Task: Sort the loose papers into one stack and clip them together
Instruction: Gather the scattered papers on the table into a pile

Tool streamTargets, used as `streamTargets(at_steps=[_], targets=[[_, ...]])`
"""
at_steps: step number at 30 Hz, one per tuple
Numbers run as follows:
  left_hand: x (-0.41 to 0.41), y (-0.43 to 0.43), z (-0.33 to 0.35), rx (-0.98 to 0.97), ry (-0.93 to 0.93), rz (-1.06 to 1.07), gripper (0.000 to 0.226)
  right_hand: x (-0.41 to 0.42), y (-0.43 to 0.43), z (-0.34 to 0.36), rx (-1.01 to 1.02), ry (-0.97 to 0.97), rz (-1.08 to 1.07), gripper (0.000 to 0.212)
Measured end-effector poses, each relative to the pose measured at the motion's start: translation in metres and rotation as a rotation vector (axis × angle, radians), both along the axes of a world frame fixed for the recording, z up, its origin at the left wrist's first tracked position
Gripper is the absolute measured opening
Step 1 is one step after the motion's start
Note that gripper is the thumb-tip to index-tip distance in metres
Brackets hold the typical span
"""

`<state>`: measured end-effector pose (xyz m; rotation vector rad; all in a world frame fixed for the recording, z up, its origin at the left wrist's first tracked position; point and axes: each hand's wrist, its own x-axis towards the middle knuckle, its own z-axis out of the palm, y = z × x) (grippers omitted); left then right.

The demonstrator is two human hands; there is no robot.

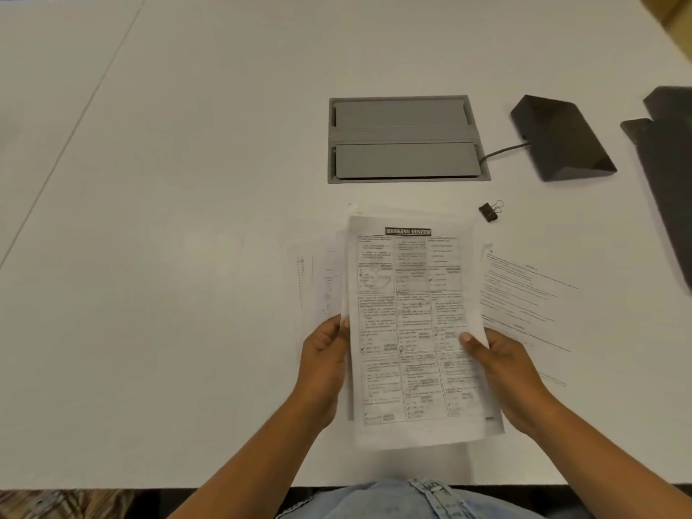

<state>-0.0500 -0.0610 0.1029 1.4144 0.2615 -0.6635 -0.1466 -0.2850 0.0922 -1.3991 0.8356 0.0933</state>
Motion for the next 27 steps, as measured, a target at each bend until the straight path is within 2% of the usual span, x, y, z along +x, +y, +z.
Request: streamTargets(at_steps=[5, 8, 14, 16, 18, 21, 23, 25, 27], targets=[[-0.011, -0.015, 0.004, -0.044, 0.136, 0.091, 0.034, 0.002, 0.007, -0.006, -0.021, 0.003, -0.135, 0.024], [-0.01, -0.017, 0.005, -0.018, 0.122, 0.066, 0.028, 0.002, 0.008, -0.004, -0.063, -0.019, -0.149, 0.023], [0.003, -0.008, -0.001, 0.145, 0.035, -0.059, 0.023, 0.0, 0.0, 0.004, -0.142, -0.066, -0.006, 0.018], [0.005, -0.007, -0.002, 0.171, 0.005, -0.052, 0.02, -0.002, -0.005, 0.004, -0.159, -0.056, 0.091, 0.021], [0.006, -0.005, -0.001, 0.178, -0.024, -0.025, 0.018, -0.006, -0.014, -0.003, -0.19, -0.017, 0.102, 0.02], [0.008, -0.001, -0.002, 0.191, -0.046, 0.019, 0.017, -0.017, -0.037, -0.02, -0.366, 0.115, -0.089, 0.017], [0.009, 0.003, -0.002, 0.202, -0.048, 0.036, 0.019, -0.029, -0.054, -0.034, -0.578, 0.255, -0.147, 0.032], [0.009, 0.008, -0.004, 0.216, -0.039, 0.058, 0.02, -0.043, -0.07, -0.049, -0.761, 0.474, -0.139, 0.047], [0.01, 0.013, -0.006, 0.233, -0.028, 0.075, 0.021, -0.052, -0.08, -0.06, -0.828, 0.725, -0.122, 0.063]])
